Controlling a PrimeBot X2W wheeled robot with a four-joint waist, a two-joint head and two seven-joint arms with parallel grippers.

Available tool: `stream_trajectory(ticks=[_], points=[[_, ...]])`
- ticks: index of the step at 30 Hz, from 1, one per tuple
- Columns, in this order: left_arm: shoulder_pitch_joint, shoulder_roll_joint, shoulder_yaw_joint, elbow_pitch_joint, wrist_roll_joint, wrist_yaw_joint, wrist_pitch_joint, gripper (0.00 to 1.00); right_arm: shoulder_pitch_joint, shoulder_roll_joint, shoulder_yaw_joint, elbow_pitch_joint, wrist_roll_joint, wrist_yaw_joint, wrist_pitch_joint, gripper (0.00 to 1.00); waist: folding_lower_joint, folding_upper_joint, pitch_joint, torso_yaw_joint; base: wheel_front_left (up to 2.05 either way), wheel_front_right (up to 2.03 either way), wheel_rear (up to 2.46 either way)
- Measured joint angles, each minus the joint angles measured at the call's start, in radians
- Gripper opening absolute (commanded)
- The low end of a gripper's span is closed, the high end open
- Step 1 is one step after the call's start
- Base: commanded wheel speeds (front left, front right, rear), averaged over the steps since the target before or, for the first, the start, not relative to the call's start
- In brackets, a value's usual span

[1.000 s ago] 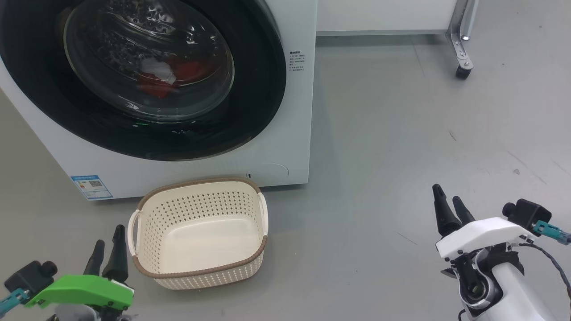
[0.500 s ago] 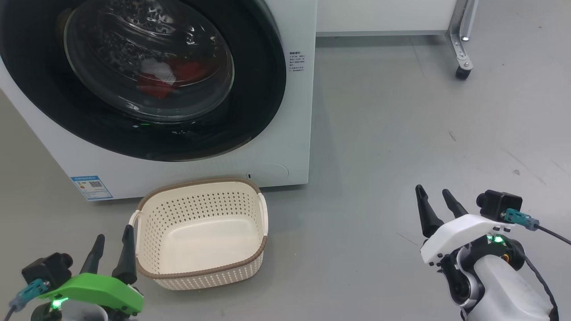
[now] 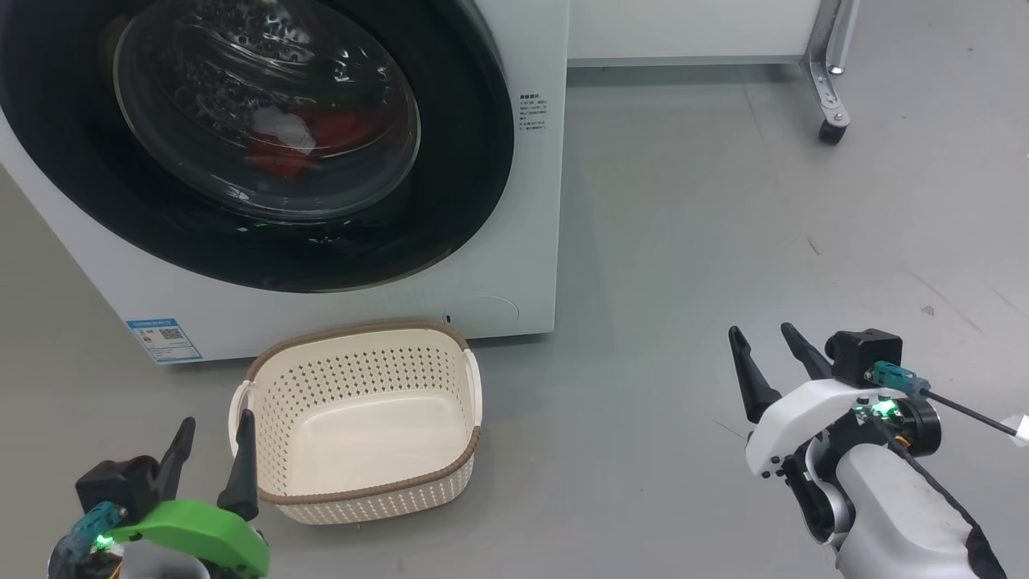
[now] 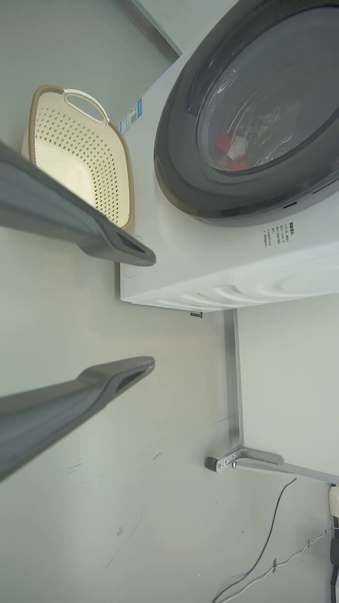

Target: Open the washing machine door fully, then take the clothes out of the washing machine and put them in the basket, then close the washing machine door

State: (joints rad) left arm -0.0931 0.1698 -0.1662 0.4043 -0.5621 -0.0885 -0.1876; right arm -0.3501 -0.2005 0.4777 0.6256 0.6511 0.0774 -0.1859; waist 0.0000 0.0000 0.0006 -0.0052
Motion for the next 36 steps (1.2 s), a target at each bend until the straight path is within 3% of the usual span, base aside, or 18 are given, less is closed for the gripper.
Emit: stream_trajectory(ticks=[12,18,23,36], points=[[-0.009,0.005,-0.006,0.011,0.177,0.01,-0.04,1.0,-0.061,-0.016,0.048,0.065,-0.123,-0.012,-0.04,1.0,0.0,0.0,-0.001,-0.003,0.0,0.0,0.0],[-0.009,0.005,0.013,0.016,0.249,0.031,-0.061,1.0,-0.085,-0.026,0.041,0.08,-0.175,-0.047,-0.059,1.0,0.0,0.0,-0.001,-0.005,0.0,0.0,0.0],[-0.009,0.004,0.057,0.024,0.256,0.053,-0.061,1.0,-0.096,-0.036,-0.01,0.081,-0.179,-0.081,-0.059,1.0,0.0,0.0,0.0,-0.006,0.0,0.0,0.0],[-0.009,-0.023,0.11,0.036,0.254,0.061,-0.061,1.0,-0.096,-0.027,-0.042,0.053,-0.177,-0.09,-0.062,1.0,0.0,0.0,0.007,-0.007,0.0,0.0,0.0]])
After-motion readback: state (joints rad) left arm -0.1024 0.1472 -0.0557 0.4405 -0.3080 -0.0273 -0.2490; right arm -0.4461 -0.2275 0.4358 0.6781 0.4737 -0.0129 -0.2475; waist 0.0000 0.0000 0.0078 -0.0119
